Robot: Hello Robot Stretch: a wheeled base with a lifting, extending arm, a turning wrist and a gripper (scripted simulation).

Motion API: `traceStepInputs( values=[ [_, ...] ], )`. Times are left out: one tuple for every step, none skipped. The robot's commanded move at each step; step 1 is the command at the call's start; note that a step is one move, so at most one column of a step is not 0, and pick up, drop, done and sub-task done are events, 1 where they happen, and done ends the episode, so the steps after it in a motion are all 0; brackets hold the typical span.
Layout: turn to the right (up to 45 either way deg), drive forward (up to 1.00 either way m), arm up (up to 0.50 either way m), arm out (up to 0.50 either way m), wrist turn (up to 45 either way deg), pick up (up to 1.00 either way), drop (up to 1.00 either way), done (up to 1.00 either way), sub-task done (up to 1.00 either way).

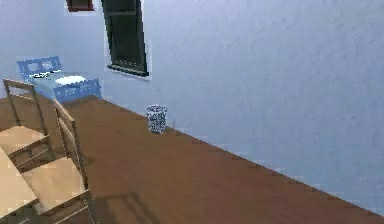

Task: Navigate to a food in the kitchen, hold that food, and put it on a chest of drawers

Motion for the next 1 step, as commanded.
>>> traceStepInputs(
  values=[
    [0.0,1.00,0.00,0.00,0.0,0.00,0.00,0.00,0.00]
  ],
)
